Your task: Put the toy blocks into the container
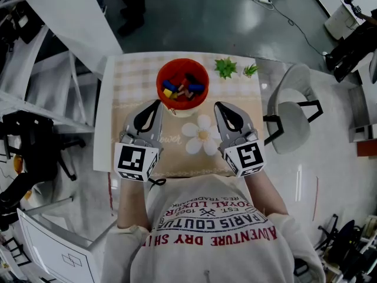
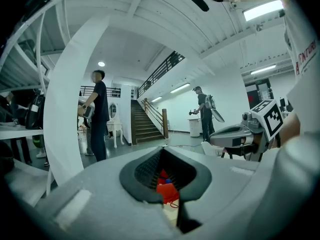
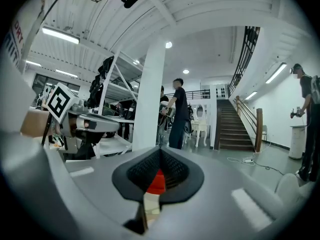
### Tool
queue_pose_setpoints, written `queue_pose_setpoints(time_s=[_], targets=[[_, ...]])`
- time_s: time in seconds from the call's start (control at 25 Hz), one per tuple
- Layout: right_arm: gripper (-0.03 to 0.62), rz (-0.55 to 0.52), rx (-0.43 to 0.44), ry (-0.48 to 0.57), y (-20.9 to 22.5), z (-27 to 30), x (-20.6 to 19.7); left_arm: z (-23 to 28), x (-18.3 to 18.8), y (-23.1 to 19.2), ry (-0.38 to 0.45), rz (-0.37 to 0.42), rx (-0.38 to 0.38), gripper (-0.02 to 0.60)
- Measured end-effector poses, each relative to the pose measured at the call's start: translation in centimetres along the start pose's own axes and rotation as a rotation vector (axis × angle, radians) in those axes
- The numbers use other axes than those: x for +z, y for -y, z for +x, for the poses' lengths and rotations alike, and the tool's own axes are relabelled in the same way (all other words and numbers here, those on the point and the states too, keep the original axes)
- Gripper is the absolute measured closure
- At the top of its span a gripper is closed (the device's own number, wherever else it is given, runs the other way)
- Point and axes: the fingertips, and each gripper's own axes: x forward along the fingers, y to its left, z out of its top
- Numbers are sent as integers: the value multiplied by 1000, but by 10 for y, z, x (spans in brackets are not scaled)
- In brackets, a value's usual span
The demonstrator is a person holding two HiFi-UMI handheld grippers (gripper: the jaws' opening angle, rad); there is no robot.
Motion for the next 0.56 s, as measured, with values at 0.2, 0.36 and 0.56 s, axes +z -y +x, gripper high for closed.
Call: queue_pose_setpoints(time_s=[0.2, 0.36, 0.56], targets=[[592, -15, -5, 11, -4, -2, 4, -4, 1, 0, 1, 2, 1, 574], [592, 12, -21, 8, -6, -3, 2, -8, -1, 2, -1, 3, -1, 574], [592, 12, -18, 18, -17, -2, 6, -15, 0, 5, 1, 6, -3, 574]])
